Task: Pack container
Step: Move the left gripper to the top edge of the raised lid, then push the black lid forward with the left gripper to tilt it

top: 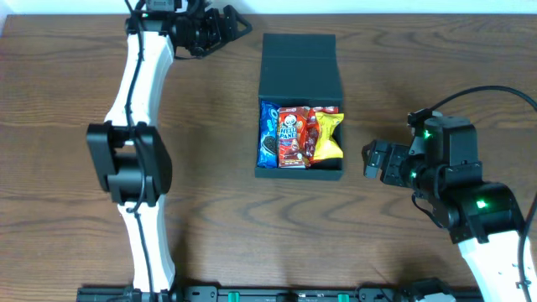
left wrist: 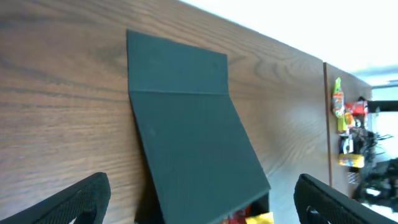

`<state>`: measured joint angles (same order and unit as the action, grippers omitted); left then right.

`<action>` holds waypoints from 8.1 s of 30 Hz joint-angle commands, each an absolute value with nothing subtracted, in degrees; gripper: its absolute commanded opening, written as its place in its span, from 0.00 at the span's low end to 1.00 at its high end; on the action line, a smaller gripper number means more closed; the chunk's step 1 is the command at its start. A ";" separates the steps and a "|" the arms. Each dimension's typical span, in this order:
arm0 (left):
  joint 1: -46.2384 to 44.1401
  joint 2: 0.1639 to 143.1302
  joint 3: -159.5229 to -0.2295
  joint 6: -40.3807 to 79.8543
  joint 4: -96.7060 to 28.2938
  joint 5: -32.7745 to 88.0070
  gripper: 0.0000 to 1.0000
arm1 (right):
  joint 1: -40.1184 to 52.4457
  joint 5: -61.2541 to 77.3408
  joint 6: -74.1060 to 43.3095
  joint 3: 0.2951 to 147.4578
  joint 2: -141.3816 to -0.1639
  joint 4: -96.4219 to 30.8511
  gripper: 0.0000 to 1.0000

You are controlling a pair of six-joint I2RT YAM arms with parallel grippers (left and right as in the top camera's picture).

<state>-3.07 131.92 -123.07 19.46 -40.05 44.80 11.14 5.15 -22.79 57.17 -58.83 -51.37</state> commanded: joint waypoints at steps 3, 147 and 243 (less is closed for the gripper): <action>-3.77 136.79 -124.62 23.68 -40.18 46.57 0.96 | 11.66 5.28 -22.04 58.13 -59.27 -51.44 0.99; -12.67 134.30 -124.66 2.37 -44.18 39.68 0.95 | 11.66 -3.25 -23.31 58.11 -59.27 -53.34 0.99; -18.92 148.18 -138.15 5.69 -39.79 55.72 0.96 | 11.66 -4.12 -23.31 58.11 -59.29 -52.97 0.99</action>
